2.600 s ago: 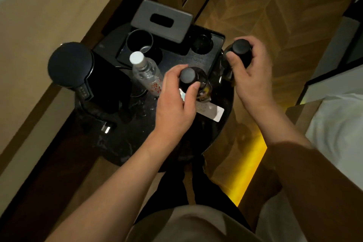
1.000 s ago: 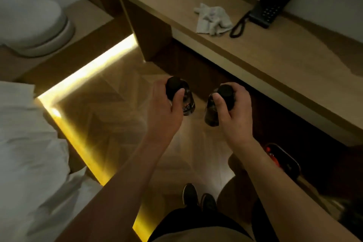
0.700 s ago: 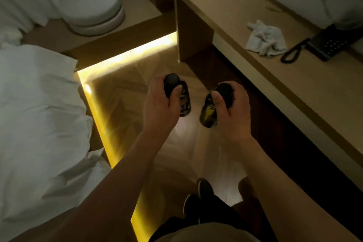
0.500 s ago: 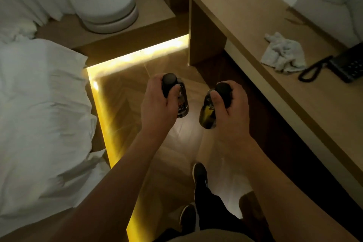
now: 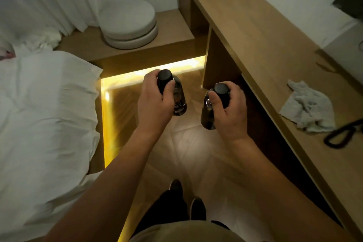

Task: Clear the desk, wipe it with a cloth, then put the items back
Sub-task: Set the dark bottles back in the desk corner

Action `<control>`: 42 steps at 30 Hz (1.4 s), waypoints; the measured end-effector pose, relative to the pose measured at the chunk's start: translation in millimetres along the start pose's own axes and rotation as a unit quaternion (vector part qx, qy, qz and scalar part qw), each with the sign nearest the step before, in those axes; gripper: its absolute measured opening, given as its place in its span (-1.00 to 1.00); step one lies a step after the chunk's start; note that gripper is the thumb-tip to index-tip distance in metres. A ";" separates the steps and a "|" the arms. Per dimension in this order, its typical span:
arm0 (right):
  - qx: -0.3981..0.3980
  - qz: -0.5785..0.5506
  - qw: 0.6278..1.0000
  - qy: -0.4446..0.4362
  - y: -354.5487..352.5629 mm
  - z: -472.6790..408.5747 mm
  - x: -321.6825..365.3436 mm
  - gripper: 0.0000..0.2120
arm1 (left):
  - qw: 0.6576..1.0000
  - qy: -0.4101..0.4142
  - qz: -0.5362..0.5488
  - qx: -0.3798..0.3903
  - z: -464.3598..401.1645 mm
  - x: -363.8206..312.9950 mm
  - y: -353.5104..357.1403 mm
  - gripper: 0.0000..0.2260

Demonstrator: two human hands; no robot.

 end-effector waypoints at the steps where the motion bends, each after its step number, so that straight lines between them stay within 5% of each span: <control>1: 0.004 0.000 1.000 -0.003 8.9 -11.0 -2.8 -0.72 | 1.000 -0.002 0.001 -0.002 -12.1 3.3 5.4 -0.71; 42: 0.020 -0.010 0.999 0.049 459.5 -617.7 -100.8 -0.59 | 1.000 0.008 0.010 0.028 -684.9 197.2 300.5 -0.72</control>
Point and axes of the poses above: each hand's wrist, its own z-axis away from the middle knuckle, its own y-axis out of the palm, x = y × z, the point moved 4 cm from there along -z, towards the middle knuckle, and after that the axes turned 9 degrees about -x, right-handed, at the moved point
